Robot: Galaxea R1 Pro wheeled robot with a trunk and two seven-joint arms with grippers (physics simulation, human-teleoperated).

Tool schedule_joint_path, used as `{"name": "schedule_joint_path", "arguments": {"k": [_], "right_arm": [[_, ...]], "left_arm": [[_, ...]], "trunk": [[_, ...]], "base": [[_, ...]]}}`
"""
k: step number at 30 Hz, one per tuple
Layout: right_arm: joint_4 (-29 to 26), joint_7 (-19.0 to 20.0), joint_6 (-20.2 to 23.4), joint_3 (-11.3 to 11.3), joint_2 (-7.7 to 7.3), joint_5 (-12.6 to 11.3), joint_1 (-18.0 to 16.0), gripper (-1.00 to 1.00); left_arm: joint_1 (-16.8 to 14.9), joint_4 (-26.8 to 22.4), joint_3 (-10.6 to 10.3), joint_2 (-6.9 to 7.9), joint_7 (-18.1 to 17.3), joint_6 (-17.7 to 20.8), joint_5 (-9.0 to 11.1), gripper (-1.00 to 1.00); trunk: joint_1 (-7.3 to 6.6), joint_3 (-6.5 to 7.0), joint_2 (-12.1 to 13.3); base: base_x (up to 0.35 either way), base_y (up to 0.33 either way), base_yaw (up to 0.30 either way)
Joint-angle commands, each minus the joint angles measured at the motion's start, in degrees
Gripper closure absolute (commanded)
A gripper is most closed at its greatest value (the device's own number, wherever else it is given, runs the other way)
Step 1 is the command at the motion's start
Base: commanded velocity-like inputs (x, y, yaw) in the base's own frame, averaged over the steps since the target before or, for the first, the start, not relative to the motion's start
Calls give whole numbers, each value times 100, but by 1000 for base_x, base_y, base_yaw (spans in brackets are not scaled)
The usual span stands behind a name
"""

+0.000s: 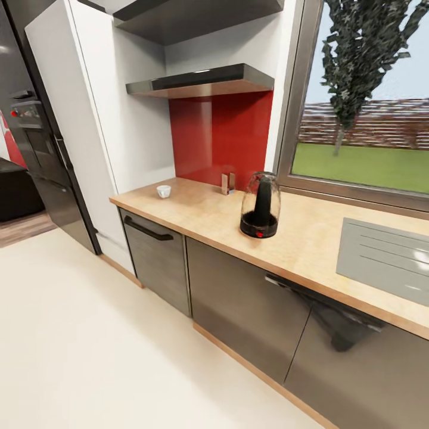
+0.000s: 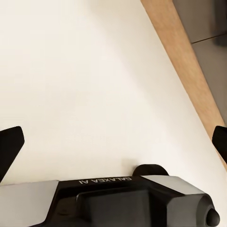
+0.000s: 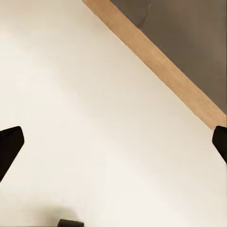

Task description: Set up a coffee station on the kitchen countertop: keep the coffee maker on the countertop, move the bottle of coffee from the kitchen shelf to the counter next to the coffee maker, place a paper coffee filter on top of the coffee maker, put the saucer next to the coffee maker with the coffee cup on the saucer, and place the electric kettle next to the coffee maker.

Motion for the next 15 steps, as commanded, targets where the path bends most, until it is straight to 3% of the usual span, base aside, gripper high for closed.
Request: {"name": "schedule_joint_path", "arguments": {"k": [1,4,7,13,15], "right_arm": [[-292,5,-11,12,107,15,-2,-100],[-1000,28,0,47,379,18,-3,-100],[-1506,94,9,235,551,19,-4,-100],[-3155,231,251,1209,722,-23,3,-100],[-3563,241,524,1359,736,-39,3,-100]], "left_arm": [[-3,5,-43,-1,-5,-42,32,-100],[-2,11,-34,-11,9,-40,36,-100],[-3,13,-31,-13,34,-41,32,-100],[-3,65,31,-15,197,-41,35,-100],[-5,72,87,-15,212,-41,33,-100]], "trunk": [[-1,-6,-2],[-1,-6,-2],[-1,-6,-2],[-1,-6,-2],[-1,-6,-2]], "base": [[0,0,0],[0,0,0],[0,0,0],[0,0,0],[0,0,0]]}}
